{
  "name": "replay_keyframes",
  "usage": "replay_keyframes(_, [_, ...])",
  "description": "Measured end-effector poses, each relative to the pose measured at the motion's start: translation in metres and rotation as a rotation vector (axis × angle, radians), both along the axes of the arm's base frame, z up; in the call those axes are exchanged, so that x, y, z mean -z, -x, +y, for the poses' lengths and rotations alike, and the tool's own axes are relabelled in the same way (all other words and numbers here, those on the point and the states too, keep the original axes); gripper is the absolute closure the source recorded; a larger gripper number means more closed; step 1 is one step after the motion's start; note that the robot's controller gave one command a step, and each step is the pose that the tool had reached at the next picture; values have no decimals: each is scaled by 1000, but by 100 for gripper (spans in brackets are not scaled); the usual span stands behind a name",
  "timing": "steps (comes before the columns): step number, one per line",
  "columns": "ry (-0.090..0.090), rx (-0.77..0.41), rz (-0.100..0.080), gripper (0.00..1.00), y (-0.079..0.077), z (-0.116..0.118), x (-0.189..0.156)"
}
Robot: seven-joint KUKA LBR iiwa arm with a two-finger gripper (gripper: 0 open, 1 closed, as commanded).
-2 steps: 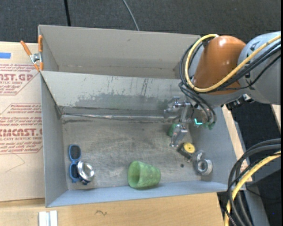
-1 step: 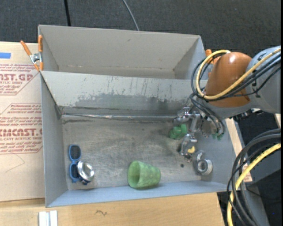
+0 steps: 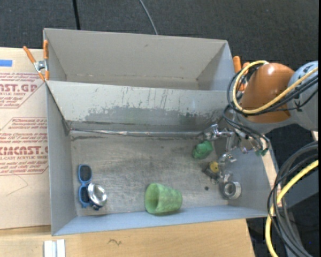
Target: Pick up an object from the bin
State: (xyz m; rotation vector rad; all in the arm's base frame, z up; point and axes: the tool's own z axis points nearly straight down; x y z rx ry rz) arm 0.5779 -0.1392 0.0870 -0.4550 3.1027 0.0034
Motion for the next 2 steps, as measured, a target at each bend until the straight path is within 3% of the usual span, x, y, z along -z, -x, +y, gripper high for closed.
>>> replay_keyframes(1, [4, -1, -10, 100, -2, -1, -1])
replay_keyframes(2, [2, -2, -2, 0, 1, 0, 3])
